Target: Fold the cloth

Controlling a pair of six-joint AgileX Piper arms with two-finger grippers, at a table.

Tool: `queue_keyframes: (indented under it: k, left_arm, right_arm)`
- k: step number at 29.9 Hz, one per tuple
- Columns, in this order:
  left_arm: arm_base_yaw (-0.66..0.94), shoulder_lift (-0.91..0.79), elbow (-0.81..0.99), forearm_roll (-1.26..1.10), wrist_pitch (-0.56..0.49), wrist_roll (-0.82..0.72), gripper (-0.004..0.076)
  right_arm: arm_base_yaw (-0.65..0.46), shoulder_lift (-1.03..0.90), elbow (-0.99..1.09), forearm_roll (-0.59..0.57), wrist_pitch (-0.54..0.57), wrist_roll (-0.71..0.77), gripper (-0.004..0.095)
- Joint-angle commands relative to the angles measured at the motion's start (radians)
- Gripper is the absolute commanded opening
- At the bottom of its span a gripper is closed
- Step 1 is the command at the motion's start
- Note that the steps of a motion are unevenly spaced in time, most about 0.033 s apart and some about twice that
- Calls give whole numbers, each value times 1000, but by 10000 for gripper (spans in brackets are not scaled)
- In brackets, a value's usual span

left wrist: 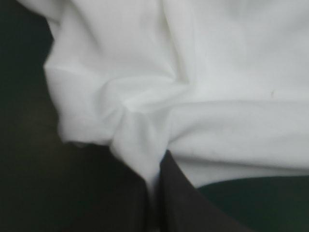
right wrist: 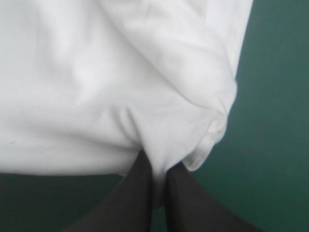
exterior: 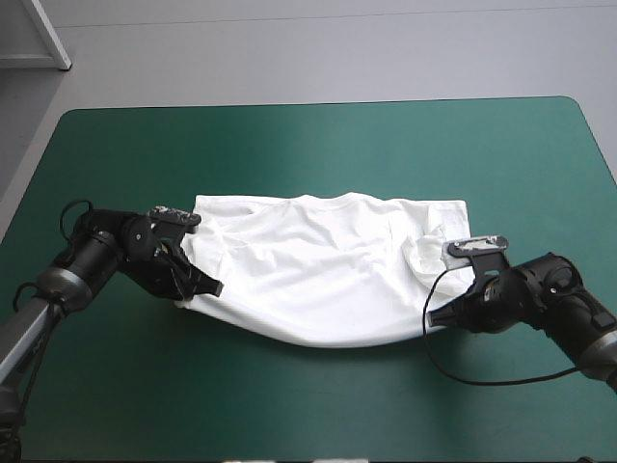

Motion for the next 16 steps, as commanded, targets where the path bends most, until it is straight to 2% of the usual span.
queue_keyframes:
  k: [1, 4, 7, 16]
  left_arm:
    - [9, -8, -134, 26, -6, -2, -9]
    - [50, 43, -237, 26, -6, -2, -9]
    - [95, 109, -340, 21, -13, 17, -9]
    - [134, 355, -609, -7, -99, 40, -10]
  right_arm:
    - [1, -2, -124, -121, -81, -2, -14]
    - [1, 46, -208, -257, -133, 68, -14]
    - [-29, 122, -289, -331, -177, 119, -14]
    - [-83, 369, -477, -340, -305, 128, -14]
